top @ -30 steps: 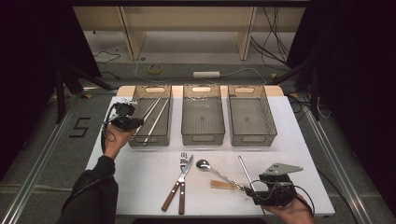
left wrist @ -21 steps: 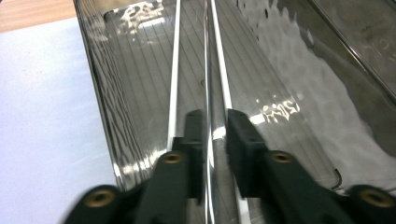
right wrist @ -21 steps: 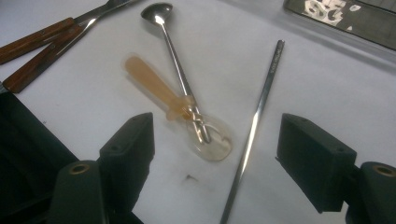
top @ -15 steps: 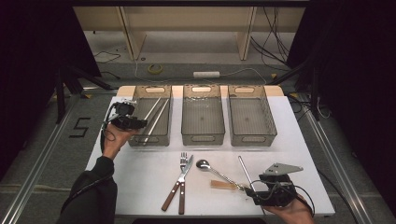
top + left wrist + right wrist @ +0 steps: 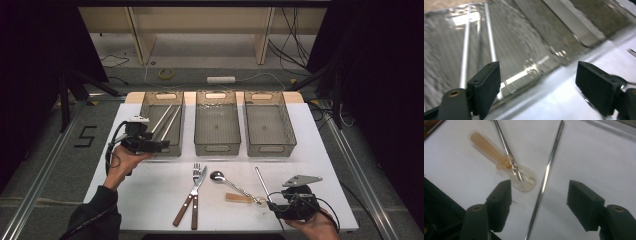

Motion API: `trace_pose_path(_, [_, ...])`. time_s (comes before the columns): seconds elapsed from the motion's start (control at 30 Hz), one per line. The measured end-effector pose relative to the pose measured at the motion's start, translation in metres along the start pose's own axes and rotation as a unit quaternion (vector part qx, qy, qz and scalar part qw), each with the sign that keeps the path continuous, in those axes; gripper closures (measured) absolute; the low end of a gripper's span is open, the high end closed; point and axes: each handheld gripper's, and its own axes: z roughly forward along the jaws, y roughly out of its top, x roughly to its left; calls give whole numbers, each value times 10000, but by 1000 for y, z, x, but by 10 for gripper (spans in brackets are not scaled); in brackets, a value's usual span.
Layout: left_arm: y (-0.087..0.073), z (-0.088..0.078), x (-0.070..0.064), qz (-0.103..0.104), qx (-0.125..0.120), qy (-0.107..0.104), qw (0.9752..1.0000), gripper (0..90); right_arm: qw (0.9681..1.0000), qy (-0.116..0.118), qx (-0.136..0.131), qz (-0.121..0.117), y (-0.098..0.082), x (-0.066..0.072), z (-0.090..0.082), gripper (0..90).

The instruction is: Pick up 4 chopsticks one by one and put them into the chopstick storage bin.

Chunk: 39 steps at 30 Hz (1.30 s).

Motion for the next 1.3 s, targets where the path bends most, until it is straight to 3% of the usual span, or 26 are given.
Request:
trace_pose_path(0.3, [-17, -6, -31, 541, -209, -165, 9982, 164, 9991, -131, 390, -28, -1, 0, 6, 454])
trace_pose_path(0.5, [-32, -10, -44, 483, -252, -544, 9970, 156, 9982, -185, 567, -11, 0, 0, 10, 520])
trace_pose_path(0.67, [-43, -16, -53, 652, -218, -542, 9962, 156, 9965, -187, 817, -23, 3, -1, 15, 574])
trace_pose_path(0.97, [-59, -22, -64, 767, -231, -508, 9955, 156, 9926, -112, 1191, -230, 10, 2, 22, 661])
trace_pose_path(1.3, [-67, -25, -70, 815, -230, -532, 9950, 156, 9896, -133, 1403, -300, 15, 1, 28, 722])
